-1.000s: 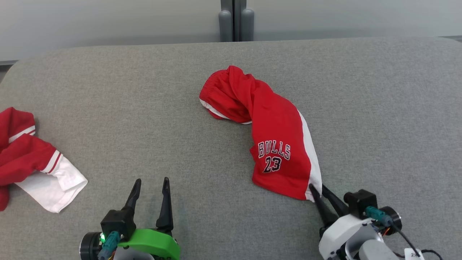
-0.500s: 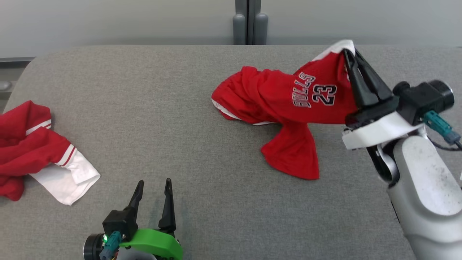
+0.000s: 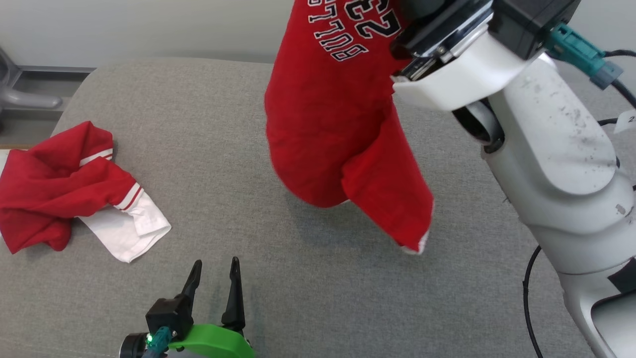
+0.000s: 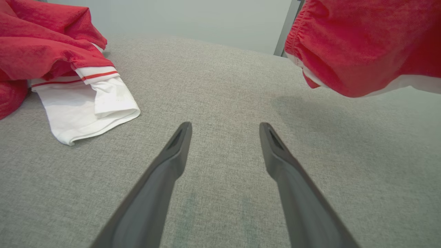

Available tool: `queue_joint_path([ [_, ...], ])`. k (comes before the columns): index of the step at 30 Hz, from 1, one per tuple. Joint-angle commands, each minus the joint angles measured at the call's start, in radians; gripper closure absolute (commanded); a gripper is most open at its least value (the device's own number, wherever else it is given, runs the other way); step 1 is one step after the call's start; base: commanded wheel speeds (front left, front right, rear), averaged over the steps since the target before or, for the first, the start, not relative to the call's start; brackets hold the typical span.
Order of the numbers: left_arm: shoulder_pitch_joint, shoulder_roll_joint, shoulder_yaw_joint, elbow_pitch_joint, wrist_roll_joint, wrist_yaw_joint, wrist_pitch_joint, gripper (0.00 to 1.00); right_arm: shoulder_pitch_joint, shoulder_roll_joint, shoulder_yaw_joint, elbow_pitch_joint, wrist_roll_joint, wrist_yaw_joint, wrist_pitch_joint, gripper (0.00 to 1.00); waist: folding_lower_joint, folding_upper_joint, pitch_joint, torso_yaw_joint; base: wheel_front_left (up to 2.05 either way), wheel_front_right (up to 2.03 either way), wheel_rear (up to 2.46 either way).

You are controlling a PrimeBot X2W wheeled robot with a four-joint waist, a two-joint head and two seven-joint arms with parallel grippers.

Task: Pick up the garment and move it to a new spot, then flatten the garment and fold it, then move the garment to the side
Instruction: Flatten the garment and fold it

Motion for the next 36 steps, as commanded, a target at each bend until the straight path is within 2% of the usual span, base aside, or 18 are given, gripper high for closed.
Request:
queue_joint_path([
  [1,0.011,0.004,-0.001,-0.001,-0.012,0.003,0.0,0.0,-0.008,-0.014,-0.019,0.023,-0.005,-0.001,0.0,1.0,0.0,0.0,0.005,0.012,0.0,0.0,0.0],
  [4,0.012,0.004,0.0,-0.005,-0.017,0.009,0.0,0.0,-0.014,-0.055,-0.051,0.096,-0.05,-0.001,0.0,1.0,0.0,0.0,0.017,0.015,0.0,0.0,0.0],
  [9,-0.013,0.004,-0.01,-0.001,-0.016,0.001,0.0,0.0,0.049,-0.136,-0.134,0.294,-0.136,-0.001,0.0,1.0,0.0,0.0,0.05,0.021,0.0,0.0,0.0],
  [10,-0.019,0.004,-0.012,0.0,-0.015,0.0,0.0,0.0,0.06,-0.148,-0.148,0.328,-0.157,-0.001,0.0,0.96,0.0,0.0,0.057,0.019,0.0,0.0,0.0],
  [11,-0.027,0.004,-0.015,0.003,-0.013,-0.002,0.0,0.0,0.078,-0.162,-0.163,0.384,-0.186,-0.001,0.0,0.64,0.0,0.0,0.068,0.017,0.0,0.0,0.0],
  [12,-0.034,0.004,-0.018,0.005,-0.01,-0.004,0.0,0.0,0.092,-0.166,-0.182,0.427,-0.196,-0.001,0.0,0.51,0.0,0.0,0.076,0.014,0.0,0.0,0.0],
  [13,-0.04,0.004,-0.021,0.008,-0.004,-0.006,0.0,0.0,0.106,-0.174,-0.209,0.482,-0.219,-0.001,0.0,0.0,0.0,0.0,0.085,0.011,0.0,0.0,0.0],
  [17,-0.065,0.004,-0.038,0.009,-0.011,-0.002,0.0,0.0,0.153,-0.173,-0.332,0.605,-0.275,-0.001,-0.001,0.0,0.0,0.0,0.107,0.01,0.0,0.0,0.0],
  [22,-0.077,0.004,-0.051,0.01,-0.016,0.002,0.0,0.0,0.265,-0.13,-0.387,0.565,-0.299,-0.001,-0.001,0.0,0.0,0.0,0.105,0.001,0.0,0.0,0.0],
  [28,-0.061,0.004,-0.044,0.012,0.001,-0.001,0.0,0.0,0.436,-0.053,-0.297,0.461,-0.219,-0.001,-0.001,0.0,0.0,0.0,0.084,-0.02,0.0,0.0,0.0],
  [31,-0.056,0.004,-0.046,0.009,-0.001,0.002,0.0,0.0,0.51,-0.027,-0.203,0.408,-0.166,-0.001,-0.001,0.0,0.0,0.0,0.08,-0.026,0.0,0.0,0.0],
  [36,-0.057,0.004,-0.053,0.003,-0.007,0.001,0.0,0.0,0.604,-0.031,-0.06,0.335,-0.092,-0.001,-0.001,0.0,0.0,0.0,0.078,-0.026,0.0,0.0,0.0],
])
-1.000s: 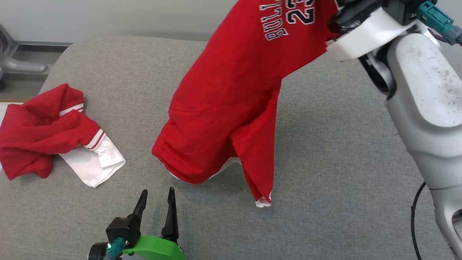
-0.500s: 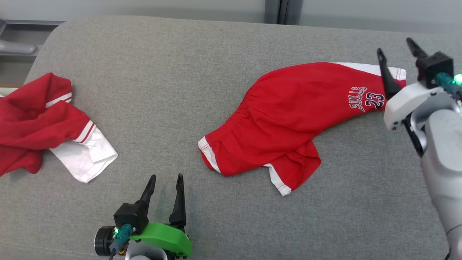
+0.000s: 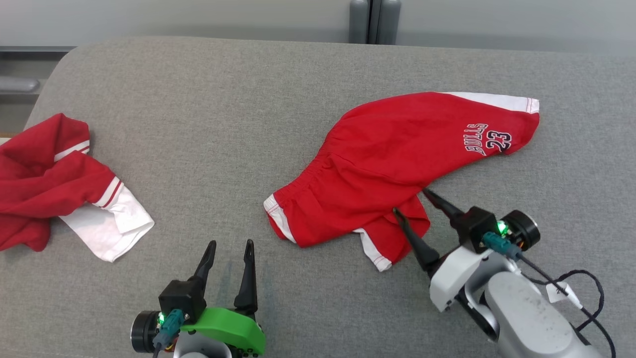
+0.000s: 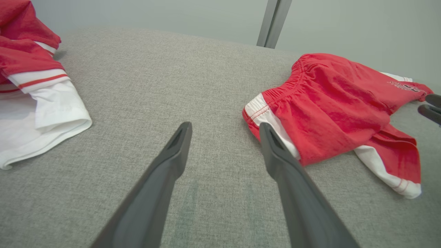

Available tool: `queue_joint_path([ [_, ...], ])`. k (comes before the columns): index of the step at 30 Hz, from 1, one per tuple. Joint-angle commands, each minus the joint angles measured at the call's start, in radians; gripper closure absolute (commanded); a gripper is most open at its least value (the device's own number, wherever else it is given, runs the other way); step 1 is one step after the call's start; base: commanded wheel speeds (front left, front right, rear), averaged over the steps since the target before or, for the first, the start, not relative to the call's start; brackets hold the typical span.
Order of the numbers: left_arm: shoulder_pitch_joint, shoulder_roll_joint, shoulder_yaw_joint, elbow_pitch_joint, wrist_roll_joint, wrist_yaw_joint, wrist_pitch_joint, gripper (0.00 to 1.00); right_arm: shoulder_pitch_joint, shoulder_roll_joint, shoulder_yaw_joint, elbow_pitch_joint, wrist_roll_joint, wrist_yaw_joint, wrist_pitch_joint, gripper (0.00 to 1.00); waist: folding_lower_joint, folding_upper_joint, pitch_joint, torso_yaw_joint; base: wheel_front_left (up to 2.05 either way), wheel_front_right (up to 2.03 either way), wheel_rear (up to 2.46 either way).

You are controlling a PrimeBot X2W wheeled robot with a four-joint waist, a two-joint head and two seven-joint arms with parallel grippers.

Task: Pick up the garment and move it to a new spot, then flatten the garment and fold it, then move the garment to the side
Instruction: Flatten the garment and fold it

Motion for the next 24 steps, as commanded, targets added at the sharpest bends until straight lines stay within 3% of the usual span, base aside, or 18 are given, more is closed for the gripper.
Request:
queue_joint_path([
  [1,0.005,0.004,0.0,-0.002,0.0,0.0,0.0,0.0,0.026,-0.012,0.029,-0.01,0.017,-0.001,-0.001,0.0,0.0,0.0,-0.001,0.0,0.0,0.0,0.0],
  [10,0.011,0.004,0.004,0.006,0.004,0.001,0.0,0.0,0.07,-0.051,0.232,0.007,0.045,-0.001,0.0,0.0,0.0,0.0,-0.004,0.005,0.0,0.0,0.0],
  [11,0.01,0.004,0.004,0.007,0.003,0.001,0.0,0.0,0.067,-0.053,0.235,0.028,0.038,-0.001,0.0,0.45,0.0,0.0,-0.004,0.005,0.0,0.0,0.0],
  [13,0.007,0.004,0.002,0.007,0.002,0.002,0.0,0.0,0.056,-0.047,0.24,0.063,0.024,-0.001,0.0,1.0,0.0,0.0,-0.003,0.007,0.0,0.0,0.0],
  [19,0.017,0.004,0.009,0.003,0.004,0.006,0.0,0.0,0.06,-0.067,0.198,0.068,0.002,-0.001,0.0,1.0,0.0,0.0,-0.004,-0.011,0.0,0.0,0.0],
  [24,0.025,0.004,0.025,0.005,0.011,-0.004,0.0,0.0,0.136,-0.136,0.062,-0.005,-0.017,-0.001,0.0,1.0,0.0,0.0,-0.017,-0.055,0.0,0.0,0.0],
])
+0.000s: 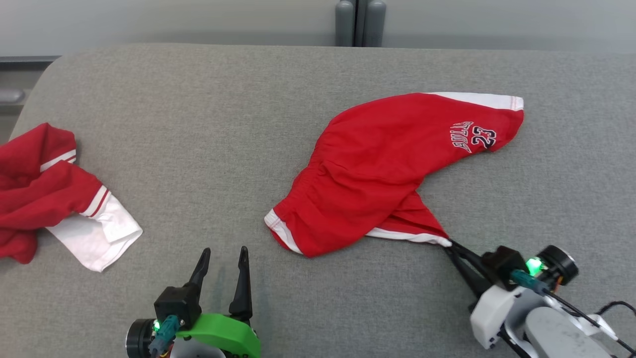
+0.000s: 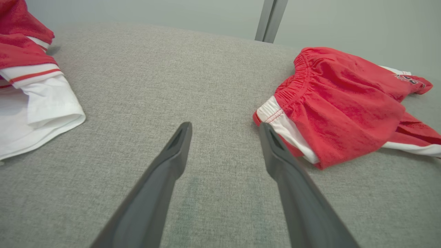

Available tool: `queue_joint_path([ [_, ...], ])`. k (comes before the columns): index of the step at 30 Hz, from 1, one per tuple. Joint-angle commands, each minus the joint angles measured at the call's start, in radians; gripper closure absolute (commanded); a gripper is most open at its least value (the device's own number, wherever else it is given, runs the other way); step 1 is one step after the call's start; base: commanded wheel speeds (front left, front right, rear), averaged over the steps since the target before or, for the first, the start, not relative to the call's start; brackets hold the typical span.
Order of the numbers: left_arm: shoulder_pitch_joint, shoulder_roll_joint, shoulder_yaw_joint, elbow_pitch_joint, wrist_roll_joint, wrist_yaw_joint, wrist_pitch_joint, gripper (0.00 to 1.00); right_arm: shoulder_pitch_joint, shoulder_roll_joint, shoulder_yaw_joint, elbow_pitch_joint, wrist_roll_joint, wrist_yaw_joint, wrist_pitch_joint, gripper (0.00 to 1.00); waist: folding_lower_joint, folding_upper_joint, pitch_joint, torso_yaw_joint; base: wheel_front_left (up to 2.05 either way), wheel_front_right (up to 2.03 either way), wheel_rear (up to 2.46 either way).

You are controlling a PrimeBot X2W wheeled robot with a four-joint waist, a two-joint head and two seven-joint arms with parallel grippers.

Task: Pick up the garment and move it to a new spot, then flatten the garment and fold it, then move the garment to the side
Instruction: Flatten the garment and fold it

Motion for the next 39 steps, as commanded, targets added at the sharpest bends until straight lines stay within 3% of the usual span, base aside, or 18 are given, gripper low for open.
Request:
queue_joint_path([
  [1,0.005,0.004,0.005,0.0,0.004,-0.005,0.0,0.0,0.036,-0.019,-0.03,-0.012,-0.008,-0.001,0.0,1.0,0.0,0.0,-0.011,-0.029,0.0,0.0,0.0],
  [9,0.001,0.004,-0.005,0.004,0.015,-0.015,0.0,0.0,0.122,-0.073,-0.232,-0.076,-0.067,-0.001,0.0,1.0,0.0,0.0,-0.024,-0.1,0.0,0.0,0.0],
  [10,0.0,0.004,-0.008,0.005,0.016,-0.017,0.0,0.0,0.128,-0.07,-0.265,-0.08,-0.078,-0.001,0.0,0.87,0.0,0.0,-0.025,-0.107,0.0,0.0,0.0],
  [11,-0.002,0.004,-0.01,0.006,0.018,-0.019,0.0,0.0,0.131,-0.064,-0.295,-0.086,-0.087,-0.001,0.0,0.56,0.0,0.0,-0.025,-0.113,0.0,0.0,0.0],
  [12,-0.003,0.004,-0.013,0.008,0.02,-0.022,0.0,0.0,0.136,-0.052,-0.328,-0.091,-0.098,-0.001,0.0,0.0,0.0,0.0,-0.026,-0.12,0.0,0.0,0.0],
  [21,-0.028,0.004,-0.064,0.021,0.011,-0.057,0.0,0.0,0.151,0.053,-0.527,-0.215,-0.136,-0.001,0.0,0.0,0.0,0.0,-0.008,-0.169,0.0,0.0,0.0],
  [34,-0.129,0.004,-0.154,0.117,-0.038,-0.121,0.0,0.0,0.108,0.124,-0.515,-0.258,-0.147,-0.001,0.0,0.0,0.0,0.0,0.068,-0.216,0.0,0.0,0.0],
  [35,-0.139,0.004,-0.155,0.129,-0.036,-0.119,0.0,0.09,0.105,0.126,-0.514,-0.258,-0.146,-0.001,0.0,0.0,0.0,0.0,0.073,-0.217,0.0,0.0,0.0],
  [36,-0.147,0.004,-0.157,0.14,-0.033,-0.116,0.0,0.55,0.102,0.127,-0.514,-0.258,-0.144,-0.001,0.0,0.0,0.0,0.0,0.076,-0.217,0.0,0.0,0.0],
  [37,-0.158,0.004,-0.16,0.153,-0.032,-0.113,0.0,0.92,0.098,0.128,-0.514,-0.256,-0.142,-0.001,0.0,0.0,0.0,0.0,0.08,-0.217,0.0,0.0,0.0],
  [38,-0.168,0.004,-0.161,0.163,-0.034,-0.109,0.0,1.0,0.095,0.128,-0.514,-0.255,-0.14,-0.001,0.0,0.0,0.0,0.0,0.083,-0.216,0.0,0.0,0.0],
  [39,-0.177,0.004,-0.164,0.18,-0.038,-0.099,0.0,1.0,0.093,0.128,-0.512,-0.253,-0.139,-0.001,0.0,0.0,0.0,0.0,0.086,-0.216,0.0,0.0,0.0],
])
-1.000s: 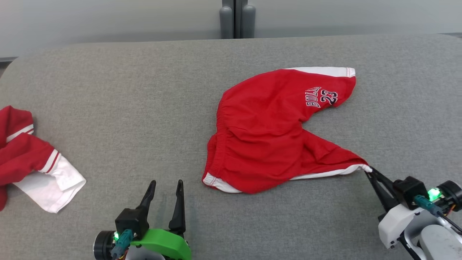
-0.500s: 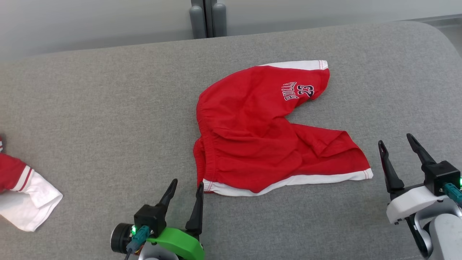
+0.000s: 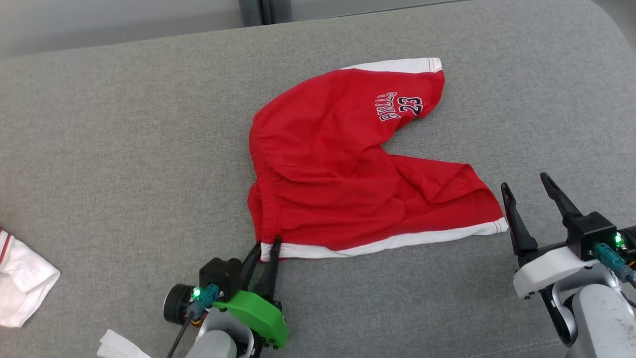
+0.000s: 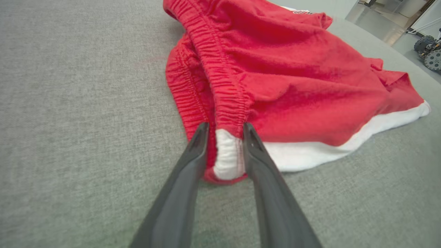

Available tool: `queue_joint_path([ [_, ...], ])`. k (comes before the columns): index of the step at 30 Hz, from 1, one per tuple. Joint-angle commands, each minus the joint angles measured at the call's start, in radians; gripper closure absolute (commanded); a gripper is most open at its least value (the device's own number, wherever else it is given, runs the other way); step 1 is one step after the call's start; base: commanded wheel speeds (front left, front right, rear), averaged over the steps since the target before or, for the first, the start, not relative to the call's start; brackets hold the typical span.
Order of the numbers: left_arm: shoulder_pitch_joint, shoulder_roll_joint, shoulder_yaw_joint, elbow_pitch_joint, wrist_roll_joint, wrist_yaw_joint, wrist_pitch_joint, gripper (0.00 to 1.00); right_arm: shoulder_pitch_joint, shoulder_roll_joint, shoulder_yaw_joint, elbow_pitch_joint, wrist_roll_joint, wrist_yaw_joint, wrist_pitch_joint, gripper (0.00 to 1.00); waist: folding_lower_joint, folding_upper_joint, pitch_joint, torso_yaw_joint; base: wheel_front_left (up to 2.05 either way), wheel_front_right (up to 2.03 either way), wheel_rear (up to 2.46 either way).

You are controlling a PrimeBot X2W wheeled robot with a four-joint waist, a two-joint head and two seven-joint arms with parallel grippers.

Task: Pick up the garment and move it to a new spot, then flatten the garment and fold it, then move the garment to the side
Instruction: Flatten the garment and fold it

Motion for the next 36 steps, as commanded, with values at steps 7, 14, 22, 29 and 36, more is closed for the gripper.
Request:
queue_joint_path([
  [7,-0.025,0.005,0.057,0.014,-0.017,0.1,0.0,1.0,-0.007,0.018,0.014,0.016,0.009,-0.001,0.0,0.0,0.0,0.0,-0.011,0.01,0.0,0.0,0.0],
  [14,0.03,0.005,0.108,-0.001,0.026,0.124,0.0,0.0,0.022,0.059,0.014,0.024,0.029,-0.001,0.0,0.0,0.0,0.0,-0.064,0.031,0.0,0.0,0.0],
  [22,0.148,0.005,0.187,-0.1,0.171,0.146,0.0,0.0,0.073,0.097,-0.019,0.048,0.044,-0.001,0.0,0.0,0.0,0.0,-0.144,0.046,0.0,0.0,0.0],
  [29,0.227,0.005,0.226,-0.151,0.206,0.124,0.0,0.0,0.125,0.111,-0.009,0.087,0.043,-0.001,0.0,0.0,0.0,0.0,-0.193,0.05,0.0,0.0,0.0],
  [36,0.243,0.005,0.217,-0.173,0.193,0.121,0.0,0.0,0.145,0.116,0.015,0.119,0.046,-0.001,0.0,0.0,0.0,0.0,-0.2,0.059,0.0,0.0,0.0],
])
